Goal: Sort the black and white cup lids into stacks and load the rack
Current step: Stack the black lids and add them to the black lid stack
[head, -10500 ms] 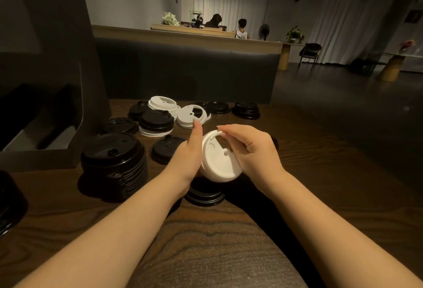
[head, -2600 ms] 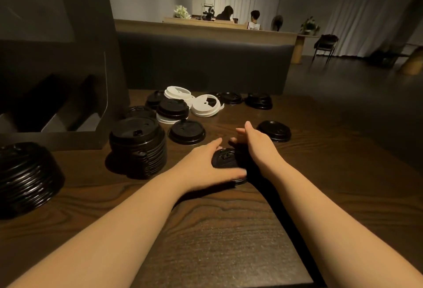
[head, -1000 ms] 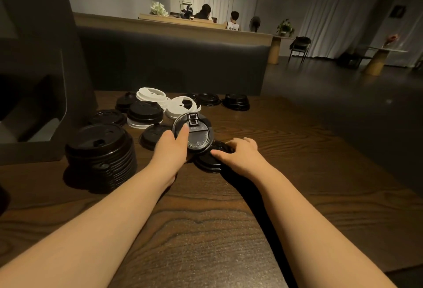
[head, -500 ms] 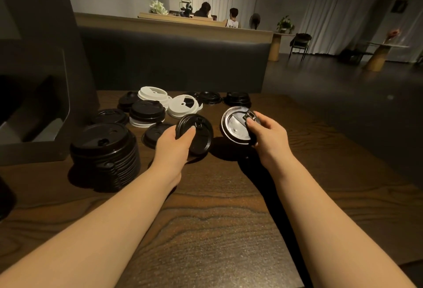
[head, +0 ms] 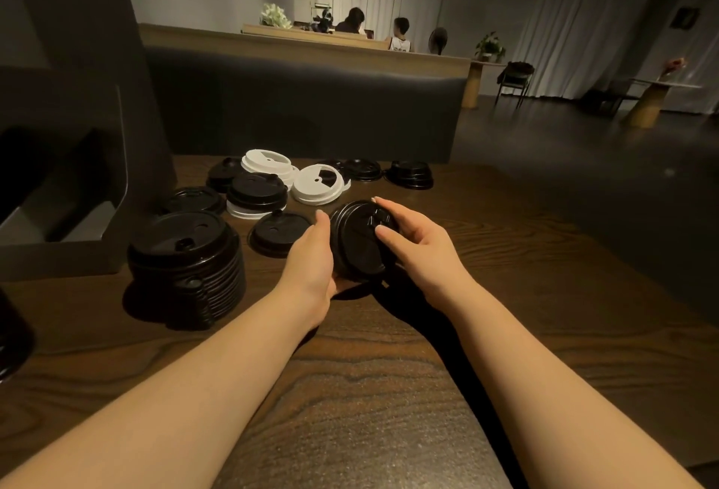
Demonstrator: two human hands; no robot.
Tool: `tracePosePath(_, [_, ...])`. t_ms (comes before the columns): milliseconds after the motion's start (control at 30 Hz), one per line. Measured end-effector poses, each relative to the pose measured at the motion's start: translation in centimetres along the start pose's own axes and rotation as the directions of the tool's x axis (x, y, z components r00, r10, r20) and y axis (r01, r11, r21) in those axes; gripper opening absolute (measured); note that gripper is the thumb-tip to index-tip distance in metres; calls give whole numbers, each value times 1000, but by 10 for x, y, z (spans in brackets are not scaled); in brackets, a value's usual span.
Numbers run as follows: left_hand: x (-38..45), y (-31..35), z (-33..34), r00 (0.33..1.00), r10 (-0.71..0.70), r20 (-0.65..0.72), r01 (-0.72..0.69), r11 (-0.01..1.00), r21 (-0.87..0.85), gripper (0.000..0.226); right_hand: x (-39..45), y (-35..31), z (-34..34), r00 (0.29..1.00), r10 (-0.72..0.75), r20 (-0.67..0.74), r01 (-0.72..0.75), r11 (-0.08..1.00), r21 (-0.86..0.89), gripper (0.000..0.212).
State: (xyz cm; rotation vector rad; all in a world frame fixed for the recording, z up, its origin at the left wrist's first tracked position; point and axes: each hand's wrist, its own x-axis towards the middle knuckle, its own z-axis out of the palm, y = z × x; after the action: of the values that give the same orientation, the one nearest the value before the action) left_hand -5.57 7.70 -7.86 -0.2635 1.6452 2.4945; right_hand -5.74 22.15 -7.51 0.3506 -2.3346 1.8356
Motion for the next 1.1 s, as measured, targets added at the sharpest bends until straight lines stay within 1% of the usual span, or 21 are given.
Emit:
tracePosePath(67, [1, -2, 0, 1000, 10, -8, -9, 999, 32, 57, 0, -1, 0, 999, -15, 47, 18, 999, -48, 43])
tracePosePath(133, [0, -3, -1, 999, 39, -17, -36, 993, 115, 66, -1, -1, -1, 996, -23, 84, 29, 997, -74, 43])
tracePosePath(200, [-1, -4, -1, 998, 67, 12, -68, 983, 172, 66, -2, -1, -1, 994, -31, 103, 38, 996, -76, 42])
tracePosePath(233, [-3, -4, -1, 996, 82, 35, -87, 976, 197, 58, -2, -2, -1, 993, -31, 110, 40, 996, -76, 42])
tracePosePath(333, [-6, -5, -1, 989, 130, 70, -143, 964, 225, 21, -3, -2, 0, 992, -35, 124, 47, 994, -101, 41])
tracePosePath(367, [-7, -5, -1, 988, 142, 66, -153, 962, 225, 14, -3, -3, 1, 992, -37, 120, 50, 993, -106, 40])
tracePosePath(433, [-7, -4, -1, 988, 147, 55, -155, 965, 213, 8, -3, -2, 1, 994, -43, 96, 52, 994, -99, 38])
tracePosePath(500, [-7, -3, -1, 988, 144, 50, -151, 973, 178, 9, -3, -1, 2, 999, -15, 47, 17, 999, -38, 37])
tracePosePath(533, [-6, -3, 0, 988, 144, 54, -151, 976, 157, 10, -3, -1, 2, 999, 30, 31, -31, 999, 27, 36])
tracePosePath(567, [-6, -3, 0, 987, 148, 62, -155, 977, 145, 11, -2, -2, 2, 995, 87, 39, -90, 990, 109, 33])
tracePosePath(633, [-4, -2, -1, 983, 163, 78, -174, 970, 167, 11, -2, -3, 2, 981, 159, 112, -182, 954, 237, 21])
tracePosePath(700, [-3, 1, -3, 985, 150, 82, -162, 969, 184, 12, -3, -4, 2, 973, 175, 153, -211, 943, 259, 13])
tracePosePath(800, [0, 3, -5, 994, 77, 80, -88, 984, 152, 12, -2, -2, 4, 980, 171, 98, -190, 952, 240, 9])
tracePosePath(900, [2, 2, -6, 993, 67, 97, -82, 984, 161, 10, 1, 2, 5, 984, 172, 51, -179, 961, 212, 14])
tracePosePath(967, [5, 0, -7, 992, 86, 88, -100, 979, 177, 13, 1, 1, 4, 978, 191, 82, -205, 950, 237, 16])
tracePosePath(1033, [6, 0, -8, 994, 85, 72, -96, 980, 177, 19, 1, 1, 4, 970, 206, 129, -236, 926, 294, 23])
tracePosePath(1100, [7, 0, -9, 994, 74, 83, -88, 979, 182, 25, 1, 0, 5, 970, 224, 97, -244, 919, 311, 25])
